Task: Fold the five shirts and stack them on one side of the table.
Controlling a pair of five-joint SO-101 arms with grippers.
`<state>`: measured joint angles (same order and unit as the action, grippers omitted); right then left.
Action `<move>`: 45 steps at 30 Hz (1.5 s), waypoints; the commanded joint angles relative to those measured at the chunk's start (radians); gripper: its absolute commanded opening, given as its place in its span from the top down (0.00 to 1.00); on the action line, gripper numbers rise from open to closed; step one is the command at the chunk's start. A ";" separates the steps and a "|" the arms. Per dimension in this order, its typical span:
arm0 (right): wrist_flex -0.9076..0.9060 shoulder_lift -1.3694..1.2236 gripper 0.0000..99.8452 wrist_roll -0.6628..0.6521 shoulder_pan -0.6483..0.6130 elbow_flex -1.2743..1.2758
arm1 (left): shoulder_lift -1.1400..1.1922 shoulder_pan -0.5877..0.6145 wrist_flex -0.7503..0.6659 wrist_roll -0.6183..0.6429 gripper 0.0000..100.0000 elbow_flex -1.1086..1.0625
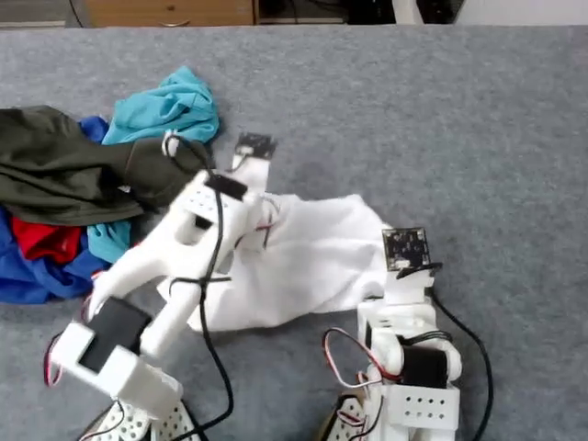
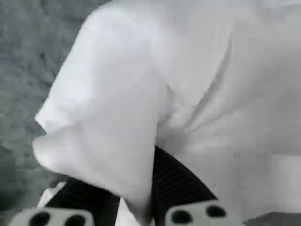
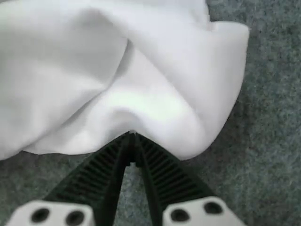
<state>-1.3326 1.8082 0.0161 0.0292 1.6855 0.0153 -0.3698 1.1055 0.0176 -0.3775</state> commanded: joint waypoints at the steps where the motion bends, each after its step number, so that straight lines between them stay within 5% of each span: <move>1: 0.011 0.107 1.00 -0.006 -0.015 0.002 | -0.154 0.003 0.129 -0.048 0.98 0.164; 45: 0.011 0.107 1.00 -0.006 -0.015 0.002 | -0.337 0.040 0.184 -0.061 0.98 0.190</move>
<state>-1.3326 1.8082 0.0161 0.0292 1.6855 -0.2516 -0.3544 1.2820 -0.0361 -0.2562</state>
